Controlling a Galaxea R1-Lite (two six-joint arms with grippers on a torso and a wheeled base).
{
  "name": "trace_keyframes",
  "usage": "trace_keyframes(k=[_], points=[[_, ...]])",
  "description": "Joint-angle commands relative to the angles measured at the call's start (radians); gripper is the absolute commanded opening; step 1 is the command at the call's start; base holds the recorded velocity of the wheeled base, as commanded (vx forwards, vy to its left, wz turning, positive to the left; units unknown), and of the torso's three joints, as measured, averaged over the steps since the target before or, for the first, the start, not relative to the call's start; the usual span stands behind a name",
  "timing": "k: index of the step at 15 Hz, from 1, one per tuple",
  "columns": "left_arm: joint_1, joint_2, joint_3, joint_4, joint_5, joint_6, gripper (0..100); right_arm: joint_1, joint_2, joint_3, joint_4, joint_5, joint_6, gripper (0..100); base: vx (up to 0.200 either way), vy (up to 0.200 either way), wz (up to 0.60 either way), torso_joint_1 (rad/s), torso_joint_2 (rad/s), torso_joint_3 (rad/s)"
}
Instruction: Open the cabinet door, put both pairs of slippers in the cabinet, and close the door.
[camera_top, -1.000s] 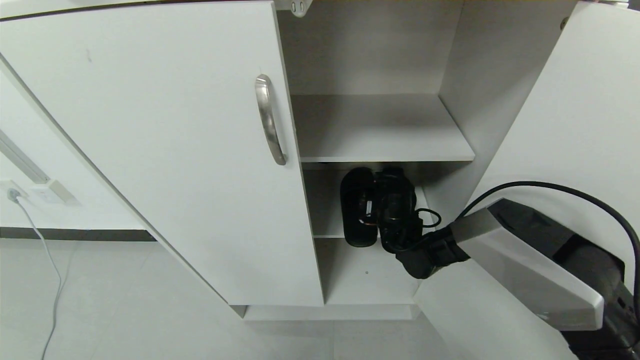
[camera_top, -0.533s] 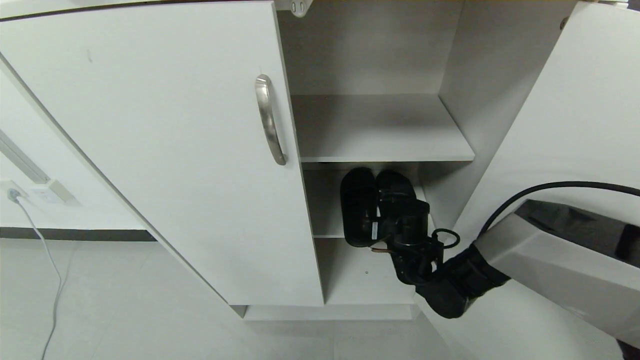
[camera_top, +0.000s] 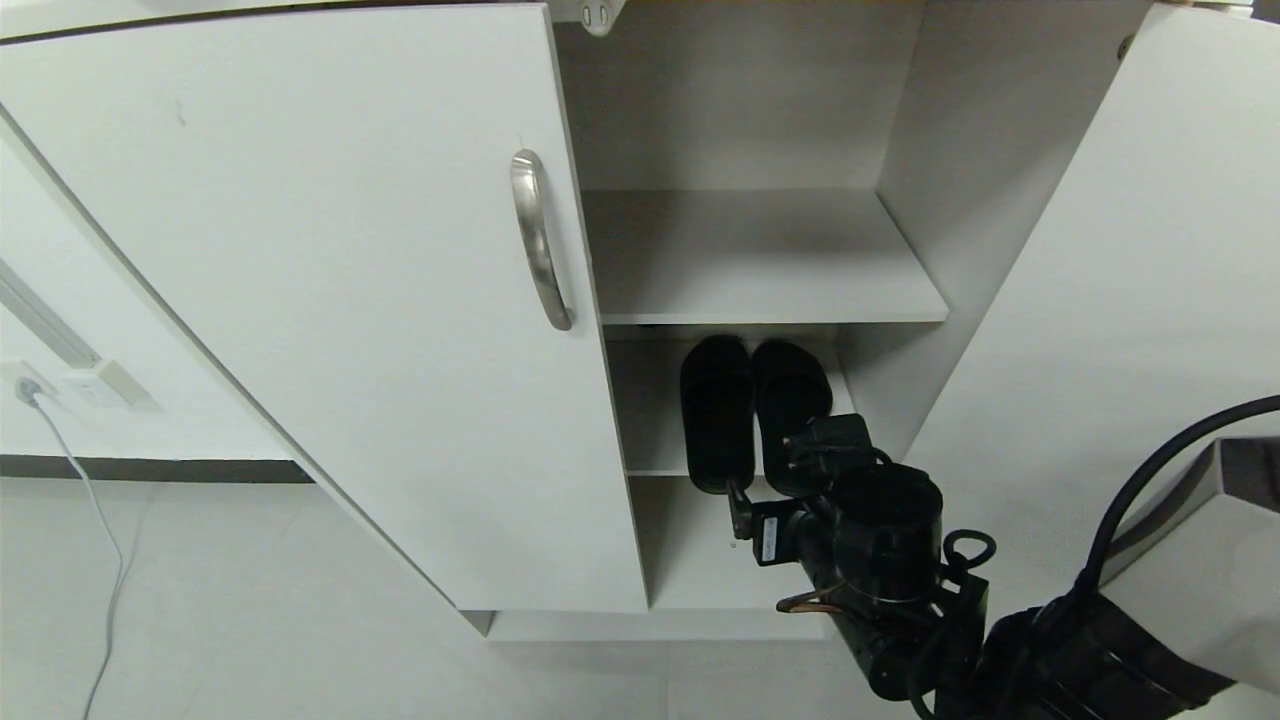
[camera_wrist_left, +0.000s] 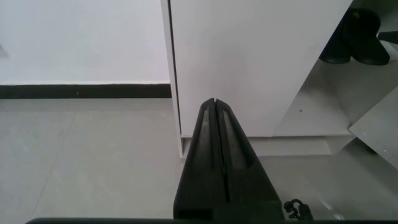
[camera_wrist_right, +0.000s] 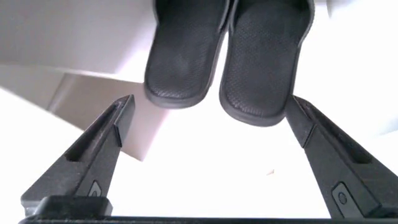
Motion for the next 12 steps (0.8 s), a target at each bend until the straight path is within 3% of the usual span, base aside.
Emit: trace_keyframes(k=[1,4,9,12], points=[[0.0,0.001,0.0,0.0,0.0,0.0,0,0.009,-0.022,0.016,-0.001,0.0,0.001,100,0.0,0.0,0.0,0.0,0.0,0.0],[0.0,0.001,0.0,0.0,-0.001,0.0,0,0.021,-0.025,0.015,-0.001,0.0,-0.002,100,0.0,0.0,0.0,0.0,0.0,0.0],[0.0,0.001,0.0,0.0,-0.001,0.0,0,0.024,-0.036,0.027,-0.001,0.0,-0.004,100,-0.2,0.0,0.0,0.001,0.0,0.004],[0.0,0.001,0.0,0.0,0.003,-0.003,0,0.035,-0.047,0.041,-0.001,-0.008,-0.009,100,0.0,0.0,0.0,0.0,0.0,0.0]])
